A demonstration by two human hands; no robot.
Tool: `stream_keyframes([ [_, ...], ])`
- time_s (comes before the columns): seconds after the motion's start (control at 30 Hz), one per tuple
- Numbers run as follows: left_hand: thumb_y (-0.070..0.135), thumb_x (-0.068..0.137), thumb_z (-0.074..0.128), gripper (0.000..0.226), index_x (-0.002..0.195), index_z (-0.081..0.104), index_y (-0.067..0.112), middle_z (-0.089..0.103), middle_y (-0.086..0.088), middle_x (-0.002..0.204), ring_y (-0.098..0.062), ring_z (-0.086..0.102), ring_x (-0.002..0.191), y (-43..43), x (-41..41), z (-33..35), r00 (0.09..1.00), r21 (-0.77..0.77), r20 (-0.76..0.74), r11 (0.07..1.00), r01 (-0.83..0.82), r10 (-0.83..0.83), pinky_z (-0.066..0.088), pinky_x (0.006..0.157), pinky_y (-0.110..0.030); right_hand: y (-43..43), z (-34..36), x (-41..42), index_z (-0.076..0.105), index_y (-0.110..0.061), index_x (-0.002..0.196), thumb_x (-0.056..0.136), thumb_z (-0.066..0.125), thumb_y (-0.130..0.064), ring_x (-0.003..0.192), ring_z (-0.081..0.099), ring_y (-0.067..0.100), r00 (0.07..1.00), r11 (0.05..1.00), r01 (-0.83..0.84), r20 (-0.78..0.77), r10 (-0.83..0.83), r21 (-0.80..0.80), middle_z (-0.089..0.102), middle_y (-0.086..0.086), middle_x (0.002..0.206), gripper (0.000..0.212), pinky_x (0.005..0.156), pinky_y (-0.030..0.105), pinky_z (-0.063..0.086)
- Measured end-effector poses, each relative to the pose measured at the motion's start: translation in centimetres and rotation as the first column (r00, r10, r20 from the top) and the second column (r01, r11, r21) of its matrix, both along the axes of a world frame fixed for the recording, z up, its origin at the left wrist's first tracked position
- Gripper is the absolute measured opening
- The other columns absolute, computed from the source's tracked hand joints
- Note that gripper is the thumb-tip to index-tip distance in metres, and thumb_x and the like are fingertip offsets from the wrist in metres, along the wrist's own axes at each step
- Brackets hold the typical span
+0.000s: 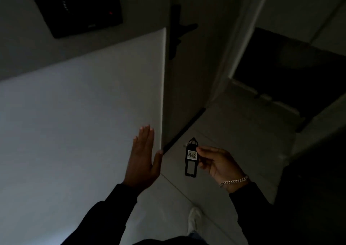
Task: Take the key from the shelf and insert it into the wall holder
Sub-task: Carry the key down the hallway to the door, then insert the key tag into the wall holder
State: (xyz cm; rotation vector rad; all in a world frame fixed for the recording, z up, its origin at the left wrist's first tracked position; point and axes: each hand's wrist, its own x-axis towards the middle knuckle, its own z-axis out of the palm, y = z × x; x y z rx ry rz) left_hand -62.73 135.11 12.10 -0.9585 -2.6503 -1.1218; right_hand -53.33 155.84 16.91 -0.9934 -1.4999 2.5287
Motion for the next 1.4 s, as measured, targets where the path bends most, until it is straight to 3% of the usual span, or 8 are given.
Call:
stream_keyframes([
  [0.23,0.043,0.098,0.034,0.068,0.154,0.017,0.008,0.011,-0.009,0.166,-0.021,0.002,0.155,3.5,-3.9,4.7,0.931,0.036,-0.109,0.937,-0.347,0.349,0.009,0.126,-0.048,3.6,2.3,-12.2,0.075,-0.005,0.073,0.073,0.07,0.0,0.055,0.064,0.013,0.903,0.903,-0.429,-0.026,0.429,0.028,0.07,0.01,0.068,0.007,0.043,0.017,0.05],
  [0.4,0.041,0.098,0.034,0.068,0.155,0.017,0.008,0.011,-0.009,0.166,-0.022,0.001,0.155,2.0,-6.4,9.3,0.809,0.113,-0.221,0.838,-0.534,0.545,0.01,0.127,-0.05,2.7,7.2,-18.9,0.076,-0.01,0.076,0.079,0.07,0.0,0.059,0.064,0.014,0.676,0.662,-0.652,-0.111,0.728,0.37,0.073,0.006,0.068,0.011,0.048,0.018,0.052],
  [0.47,0.039,0.097,0.036,0.068,0.154,0.018,0.006,0.012,-0.01,0.166,-0.021,0.001,0.155,0.5,-7.6,12.1,0.758,0.144,-0.291,0.81,-0.569,0.584,0.01,0.127,-0.05,1.9,10.5,-21.2,0.076,-0.012,0.075,0.078,0.073,-0.002,0.055,0.062,0.012,0.543,0.514,-0.593,-0.163,0.823,0.62,0.073,-0.001,0.063,0.011,0.048,0.018,0.051],
  [0.6,0.032,0.096,0.041,0.067,0.154,0.02,0.004,0.014,-0.012,0.166,-0.025,0.005,0.155,-3.0,-9.4,18.9,0.584,0.229,-0.472,0.732,-0.642,0.66,0.01,0.127,-0.047,-0.2,18.7,-24.3,0.076,-0.026,0.078,0.076,0.076,-0.017,0.066,0.07,0.006,0.324,0.296,-0.156,-0.234,0.916,0.942,0.076,-0.008,0.074,0.009,0.062,0.024,0.057],
  [0.8,0.025,0.095,0.044,0.065,0.153,0.022,0.003,0.016,-0.018,0.165,-0.029,0.006,0.155,-7.0,-13.3,26.2,0.373,0.273,-0.68,0.69,-0.671,0.631,0.007,0.127,-0.047,-2.7,26.9,-27.2,0.074,-0.023,0.09,0.083,0.071,-0.023,0.079,0.069,0.008,0.059,0.506,0.345,-0.556,0.829,0.791,0.071,-0.01,0.085,0.007,0.073,0.021,0.054],
  [0.93,0.032,0.096,0.033,0.065,0.152,0.023,0.001,0.017,-0.021,0.163,-0.032,0.009,0.154,-7.8,-16.3,26.7,0.161,0.255,-0.782,0.545,-0.799,0.602,0.008,0.124,-0.054,-3.6,28.2,-28.9,0.073,-0.029,0.089,0.081,0.07,-0.024,0.075,0.07,0.009,0.096,0.691,0.167,-0.709,0.699,0.703,0.074,-0.003,0.083,0.01,0.074,0.028,0.054],
  [1.07,0.035,0.097,0.026,0.065,0.154,0.02,0.005,0.011,-0.01,0.165,-0.028,0.01,0.154,-8.5,-18.1,25.7,-0.039,0.295,-0.855,0.422,-0.858,0.518,0.003,0.125,-0.05,-4.3,29.0,-30.3,0.071,-0.03,0.088,0.079,0.071,-0.025,0.068,0.068,0.006,0.094,0.741,0.076,-0.745,0.661,0.667,0.074,-0.004,0.079,0.01,0.069,0.022,0.053],
  [1.4,0.036,0.095,0.026,0.066,0.153,0.024,0.003,0.02,-0.015,0.161,-0.03,0.013,0.154,-8.6,-18.4,25.8,-0.095,0.314,-0.87,0.397,-0.863,0.483,0.005,0.124,-0.051,-5.5,28.2,-32.5,0.069,-0.005,0.093,0.081,0.069,0.003,0.053,0.063,0.002,0.151,0.723,0.005,-0.715,0.682,0.691,0.069,0.011,0.074,0.014,0.054,0.01,0.05],
])
